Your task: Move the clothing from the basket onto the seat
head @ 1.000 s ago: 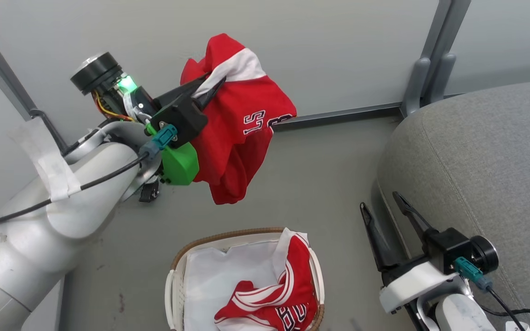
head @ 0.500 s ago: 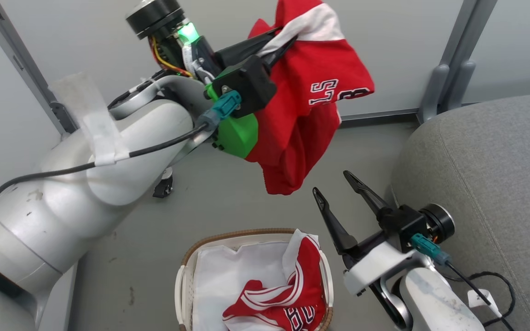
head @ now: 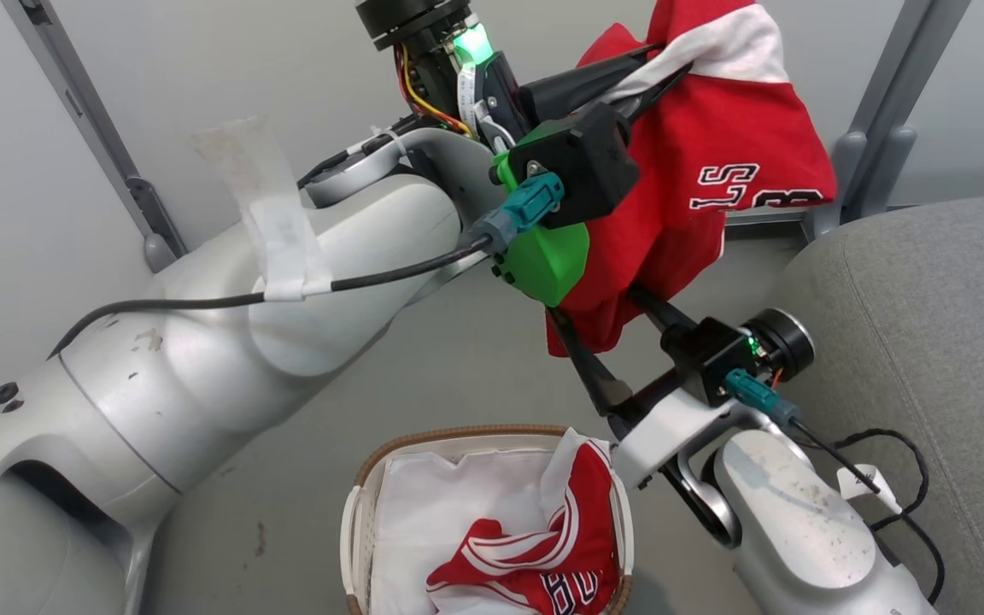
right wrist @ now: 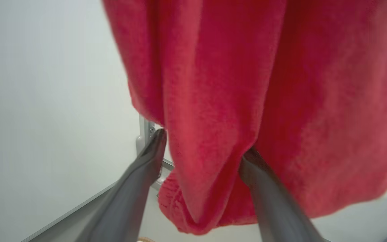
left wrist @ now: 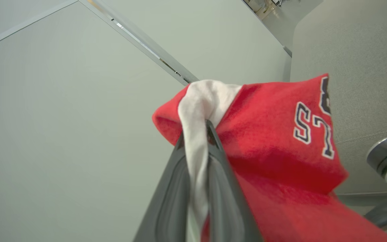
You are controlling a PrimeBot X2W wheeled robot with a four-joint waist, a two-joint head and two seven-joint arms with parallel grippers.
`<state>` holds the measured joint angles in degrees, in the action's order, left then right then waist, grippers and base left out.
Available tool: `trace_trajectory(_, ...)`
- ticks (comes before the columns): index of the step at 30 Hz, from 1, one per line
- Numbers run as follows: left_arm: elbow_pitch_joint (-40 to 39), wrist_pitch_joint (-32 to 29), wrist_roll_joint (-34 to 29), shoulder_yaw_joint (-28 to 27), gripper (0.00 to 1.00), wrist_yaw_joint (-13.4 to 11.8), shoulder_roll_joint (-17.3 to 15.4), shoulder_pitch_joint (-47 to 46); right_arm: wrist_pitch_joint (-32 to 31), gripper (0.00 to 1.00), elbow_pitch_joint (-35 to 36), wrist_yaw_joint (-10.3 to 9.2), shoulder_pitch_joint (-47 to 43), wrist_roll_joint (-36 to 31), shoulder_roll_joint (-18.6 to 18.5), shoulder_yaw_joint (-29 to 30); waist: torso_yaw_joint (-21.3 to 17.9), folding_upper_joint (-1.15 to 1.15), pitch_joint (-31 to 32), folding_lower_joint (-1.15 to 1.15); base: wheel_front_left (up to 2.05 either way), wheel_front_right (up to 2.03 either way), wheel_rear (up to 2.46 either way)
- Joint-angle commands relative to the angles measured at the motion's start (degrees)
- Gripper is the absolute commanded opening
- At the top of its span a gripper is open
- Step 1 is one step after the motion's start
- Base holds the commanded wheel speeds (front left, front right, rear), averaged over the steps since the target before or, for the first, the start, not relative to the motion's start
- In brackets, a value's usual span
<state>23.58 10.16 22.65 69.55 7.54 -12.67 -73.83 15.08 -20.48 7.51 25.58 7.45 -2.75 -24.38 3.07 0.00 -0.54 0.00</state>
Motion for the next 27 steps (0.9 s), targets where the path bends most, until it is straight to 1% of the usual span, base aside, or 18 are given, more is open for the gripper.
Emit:
trace_trajectory(1, -0.20, 0.32, 0.69, 0.18, 0.00, -0.09, 0.39, 0.21, 0.13, 1.00, -0.03, -0.04, 0.96, -0.53, -0.25, 0.85, 0.04, 0.00, -0.01, 0.00, 0.00, 0.00, 0.00)
trace_trajectory(2, -0.26, 0.42, 0.88, 0.26, 0.00, -0.09, 0.47, 0.55, 0.14, 1.00, -0.20, -0.04, 1.33, -0.50, -0.25, 1.33, 0.07, 0.00, -0.02, 0.00, 0.00, 0.00, 0.00)
trace_trajectory(3, -0.29, 0.51, 1.04, 0.26, 0.00, -0.12, 0.51, 0.91, 0.13, 0.64, -0.42, -0.04, 1.81, -0.56, -0.26, 1.83, 0.11, 0.00, -0.04, 0.00, 0.00, 0.00, 0.00)
trace_trajectory(4, -0.24, 0.55, 1.17, 0.28, 0.00, -0.20, 0.51, 1.21, 0.13, 0.41, -0.59, -0.04, 2.16, -0.57, -0.25, 2.06, 0.14, 0.00, -0.05, 0.00, 0.00, 0.00, 0.00)
trace_trajectory(5, -0.09, 0.72, 1.43, 0.30, 0.00, -0.32, 0.44, 1.54, 0.13, 0.27, -0.71, -0.04, 2.51, -0.68, -0.23, 2.33, 0.15, 0.00, -0.03, 0.00, 0.00, 0.00, 0.00)
trace_trajectory(6, 0.07, 0.86, 1.58, 0.28, 0.00, -0.39, 0.38, 1.82, 0.14, 0.08, -0.75, -0.04, 2.72, -0.72, -0.21, 2.44, 0.14, 0.00, 0.00, 0.00, 0.00, 0.00, 0.00)
trace_trajectory(7, 0.28, 1.03, 1.84, 0.23, 0.00, -0.51, 0.24, 2.20, 0.13, 0.00, -0.83, -0.04, 2.79, -0.65, -0.22, 2.49, 0.12, 0.00, 0.03, 0.00, 0.00, 0.00, 0.00)
trace_trajectory(16, 2.78, 2.46, 3.59, 0.02, 0.00, -1.62, -1.60, 5.74, 0.14, 0.00, -0.59, -0.04, 1.66, -0.32, -0.23, 2.79, -0.62, 0.00, 0.23, 0.00, 0.00, 0.00, 0.00)
trace_trajectory(22, 4.86, 3.69, 5.26, -0.88, 0.00, -2.61, -1.84, 9.07, 0.14, 0.00, -1.00, -0.04, 1.78, -0.68, -0.23, 2.76, -0.99, 0.00, 0.24, 0.00, 0.00, 0.00, 0.00)
trace_trajectory(23, 5.13, 4.00, 6.21, -1.58, 0.21, -2.84, -1.68, 10.12, 0.14, 0.00, -1.10, -0.04, 1.96, -0.82, -0.23, 2.87, -1.02, 0.00, 0.21, 0.00, 0.00, 0.00, 0.00)
trace_trajectory(24, 5.36, 4.20, 7.05, -2.19, 0.33, -3.10, -1.59, 11.11, 0.14, 0.00, -1.16, -0.04, 2.10, -0.93, -0.24, 3.10, -1.05, 0.00, 0.19, 0.00, 0.00, 0.00, 0.00)
trace_trajectory(25, 5.54, 4.53, 7.65, -2.70, 0.49, -3.38, -1.54, 12.29, 0.14, 0.00, -1.19, -0.04, 2.26, -1.01, -0.23, 3.39, -1.08, 0.00, 0.19, 0.00, 0.00, 0.00, 0.00)
trace_trajectory(26, 5.68, 4.61, 8.18, -3.22, 0.84, -3.59, -1.51, 13.39, 0.14, 0.00, -1.20, -0.04, 2.35, -1.03, -0.23, 3.65, -1.10, 0.00, 0.19, 0.00, 0.00, 0.00, 0.00)
trace_trajectory(27, 5.98, 4.79, 8.84, -3.85, 1.00, -3.89, -1.51, 14.87, 0.14, 0.00, -1.17, -0.04, 2.46, -1.12, -0.23, 4.02, -1.16, 0.00, 0.17, 0.00, 0.00, 0.00, 0.00)
